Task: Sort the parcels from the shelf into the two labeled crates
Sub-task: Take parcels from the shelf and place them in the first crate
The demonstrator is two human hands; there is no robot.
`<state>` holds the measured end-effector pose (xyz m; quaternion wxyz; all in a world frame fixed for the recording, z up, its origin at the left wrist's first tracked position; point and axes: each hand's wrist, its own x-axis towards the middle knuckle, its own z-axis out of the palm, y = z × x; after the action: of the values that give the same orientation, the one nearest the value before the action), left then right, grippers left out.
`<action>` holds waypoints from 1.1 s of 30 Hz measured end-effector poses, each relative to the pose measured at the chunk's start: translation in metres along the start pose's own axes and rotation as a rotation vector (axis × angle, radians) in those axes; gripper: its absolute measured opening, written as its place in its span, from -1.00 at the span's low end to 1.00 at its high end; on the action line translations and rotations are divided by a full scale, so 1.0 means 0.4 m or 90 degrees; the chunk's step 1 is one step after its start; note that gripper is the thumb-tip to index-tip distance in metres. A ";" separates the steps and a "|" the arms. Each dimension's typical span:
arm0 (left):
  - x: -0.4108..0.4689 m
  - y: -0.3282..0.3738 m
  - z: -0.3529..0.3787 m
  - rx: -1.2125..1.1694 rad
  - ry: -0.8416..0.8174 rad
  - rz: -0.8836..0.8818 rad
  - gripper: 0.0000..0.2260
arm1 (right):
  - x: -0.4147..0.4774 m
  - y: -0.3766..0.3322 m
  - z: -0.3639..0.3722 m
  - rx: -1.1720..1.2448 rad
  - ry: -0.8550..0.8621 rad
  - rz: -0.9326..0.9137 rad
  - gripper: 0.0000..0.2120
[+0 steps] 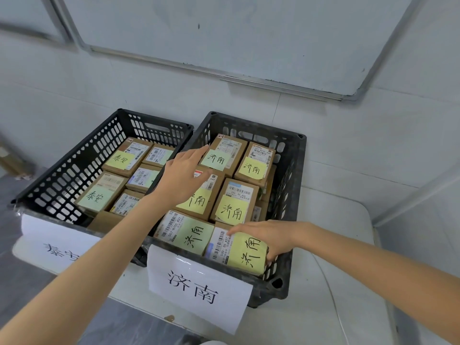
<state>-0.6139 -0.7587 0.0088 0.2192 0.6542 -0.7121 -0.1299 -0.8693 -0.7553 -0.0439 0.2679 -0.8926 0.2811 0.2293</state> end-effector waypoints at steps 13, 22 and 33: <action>-0.002 0.001 -0.020 -0.002 -0.013 0.048 -0.46 | -0.050 -0.033 -0.072 0.015 0.045 0.126 -0.12; 0.000 0.006 -0.059 0.078 0.018 0.112 -0.43 | -0.056 -0.107 -0.179 -0.006 0.392 0.289 -0.39; -0.085 -0.039 -0.172 0.108 0.080 0.091 -0.32 | -0.026 -0.273 -0.245 0.058 0.624 0.358 -0.14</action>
<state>-0.5655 -0.7199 0.0567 0.2160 0.6248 -0.7502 -0.0121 -0.7833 -0.7345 0.0735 0.0729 -0.7729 0.6093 -0.1618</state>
